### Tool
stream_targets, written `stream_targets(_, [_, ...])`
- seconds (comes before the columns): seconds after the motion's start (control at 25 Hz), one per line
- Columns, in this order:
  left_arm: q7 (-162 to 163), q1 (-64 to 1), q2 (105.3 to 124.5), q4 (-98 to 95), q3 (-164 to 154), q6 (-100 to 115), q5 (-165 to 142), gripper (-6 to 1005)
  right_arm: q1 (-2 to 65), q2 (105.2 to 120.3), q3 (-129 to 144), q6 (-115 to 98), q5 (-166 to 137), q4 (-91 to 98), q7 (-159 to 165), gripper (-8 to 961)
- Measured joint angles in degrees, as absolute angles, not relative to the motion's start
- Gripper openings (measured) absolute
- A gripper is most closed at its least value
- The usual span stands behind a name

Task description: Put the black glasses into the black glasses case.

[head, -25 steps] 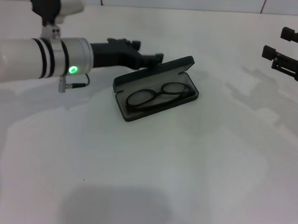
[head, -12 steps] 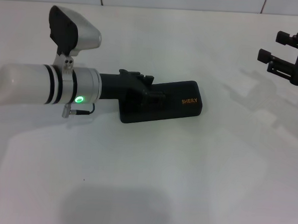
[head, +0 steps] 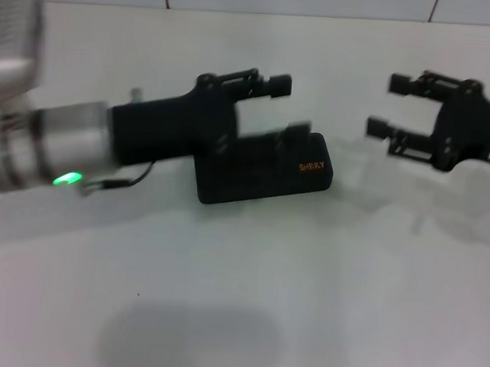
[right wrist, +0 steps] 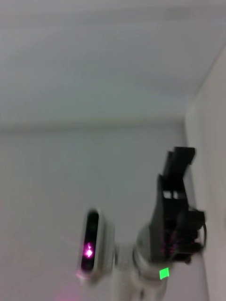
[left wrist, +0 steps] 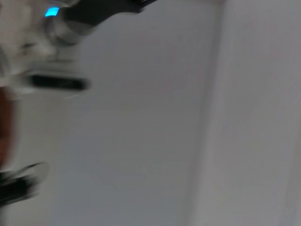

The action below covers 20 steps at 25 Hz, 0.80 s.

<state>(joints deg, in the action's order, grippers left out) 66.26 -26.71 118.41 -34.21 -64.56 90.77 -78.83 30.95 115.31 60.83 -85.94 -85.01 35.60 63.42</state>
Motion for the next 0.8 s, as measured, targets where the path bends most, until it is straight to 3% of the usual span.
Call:
stream_targets(0.2, [63.5, -20.2, 113.97, -36.8, -64.5, 102.0, -79.2, 736, 32.0, 115.63, 63.0, -91.9, -85.1, 34.1, 59.9, 719])
stream_targets(0.28, [61.4, -17.5, 113.06, -36.3, -64.5, 103.4, -79.2, 757, 32.6, 115.96, 66.5, -93.6, -84.3, 33.0, 56.5, 738])
stream_targets(0.44, [54.1, -12.7, 114.03, -35.9, -64.5, 104.3, -79.0, 824, 34.3, 116.17, 76.4, -92.3, -77.9, 29.6, 49.9, 811])
stream_targets(0.56, [51.8, -11.5, 114.57, -35.7, -64.5, 104.8, -79.0, 820, 35.0, 116.17, 80.9, -89.6, -73.4, 28.3, 48.6, 865])
stream_targets(0.8, [51.5, -11.1, 114.56, -35.3, -64.5, 105.0, -79.1, 817, 35.0, 116.18, 82.4, -88.2, -72.0, 28.2, 47.6, 866])
